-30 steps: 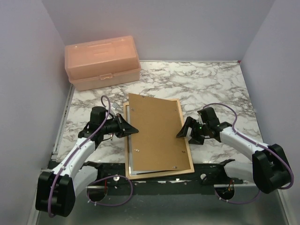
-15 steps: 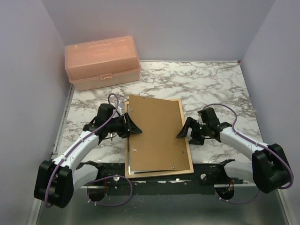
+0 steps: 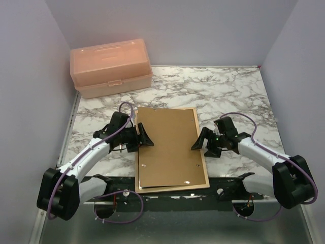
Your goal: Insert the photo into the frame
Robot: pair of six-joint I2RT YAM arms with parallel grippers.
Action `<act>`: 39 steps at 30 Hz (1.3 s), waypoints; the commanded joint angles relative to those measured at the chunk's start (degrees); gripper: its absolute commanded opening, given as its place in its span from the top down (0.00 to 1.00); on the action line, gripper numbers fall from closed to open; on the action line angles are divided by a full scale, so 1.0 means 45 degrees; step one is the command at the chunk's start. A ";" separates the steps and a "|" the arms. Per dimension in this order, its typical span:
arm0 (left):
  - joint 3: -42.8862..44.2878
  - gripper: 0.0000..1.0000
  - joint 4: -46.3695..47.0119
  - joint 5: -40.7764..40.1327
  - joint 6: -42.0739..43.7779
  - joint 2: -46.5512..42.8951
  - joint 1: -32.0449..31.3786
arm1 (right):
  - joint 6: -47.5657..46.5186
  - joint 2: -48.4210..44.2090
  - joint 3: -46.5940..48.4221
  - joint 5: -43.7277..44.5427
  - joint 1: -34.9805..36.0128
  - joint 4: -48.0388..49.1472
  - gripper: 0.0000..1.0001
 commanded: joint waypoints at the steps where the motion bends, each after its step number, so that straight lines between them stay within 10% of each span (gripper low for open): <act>1: 0.0792 0.27 -0.1023 -0.1528 0.0573 0.0316 -0.0375 | -0.0243 0.0016 -0.0017 -0.0237 0.0063 -0.0003 0.10; 18: 0.2518 0.15 -0.4051 -0.6424 0.0862 0.1321 -0.1884 | -0.0182 -0.0404 -0.0442 0.0164 0.0063 -0.0287 0.10; 39: 0.1763 0.20 -0.3448 -0.4497 0.1390 0.2709 -0.1518 | 0.0429 -0.0698 -0.0645 0.1739 0.1362 -0.1417 0.11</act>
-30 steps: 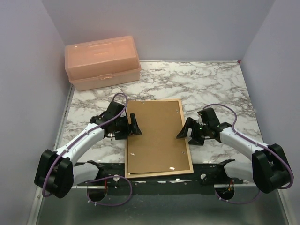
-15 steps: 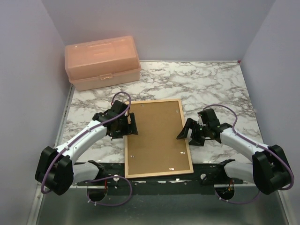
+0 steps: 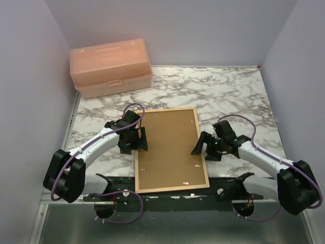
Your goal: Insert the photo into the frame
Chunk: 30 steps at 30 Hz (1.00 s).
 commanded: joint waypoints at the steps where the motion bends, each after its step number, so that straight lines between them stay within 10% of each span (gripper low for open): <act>1: -0.0254 0.21 0.0524 0.1426 0.0313 0.0405 0.0122 | 0.0492 0.0239 -0.0374 0.0856 0.0802 -0.0426 0.11; 30: 0.1165 0.14 0.1694 0.1255 0.0651 0.1575 0.0699 | -0.0029 0.4215 0.3425 0.1893 0.2134 0.0259 0.04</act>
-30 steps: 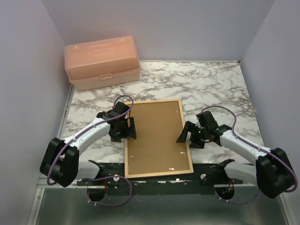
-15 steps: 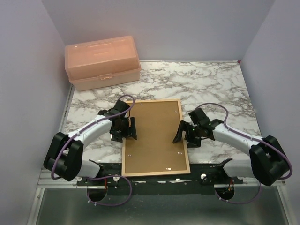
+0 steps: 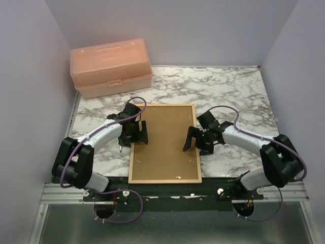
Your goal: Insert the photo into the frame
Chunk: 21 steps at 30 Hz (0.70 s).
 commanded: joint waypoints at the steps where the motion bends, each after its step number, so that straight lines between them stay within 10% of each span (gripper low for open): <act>1: -0.0063 0.12 0.0968 0.0805 -0.0435 -0.0718 -0.0201 | -0.0259 0.0063 0.0039 0.1174 0.0513 0.1027 0.02; 21: -0.1596 0.12 -0.0316 -0.0118 -0.1007 -0.3087 -0.0183 | 0.1353 -0.1278 -0.0277 0.4197 0.3150 -0.2545 0.04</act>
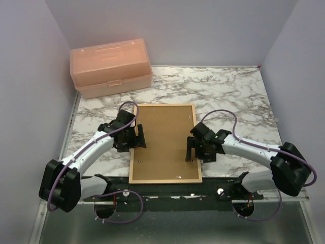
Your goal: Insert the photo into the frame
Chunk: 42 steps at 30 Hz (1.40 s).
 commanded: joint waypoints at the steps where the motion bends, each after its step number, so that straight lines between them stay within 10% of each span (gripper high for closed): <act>1: -0.0271 0.13 0.0210 -0.0073 -0.0238 0.0262 -0.0016 | 0.0749 0.0589 0.0278 0.1206 0.0869 -0.0973 0.06; 20: -0.0511 0.21 0.0877 0.0176 0.0248 0.1253 -0.0003 | 0.0434 0.1575 0.1445 0.3181 0.1308 -0.1655 0.25; 31: -0.0533 0.22 0.0937 0.0294 0.0439 0.1274 -0.0004 | -0.0072 0.0764 0.1008 0.2246 0.1311 -0.1267 0.11; 42: -0.0620 0.24 0.1057 0.0341 0.0494 0.1338 -0.0003 | -0.0366 0.0724 0.0694 0.1864 0.1315 -0.1357 0.19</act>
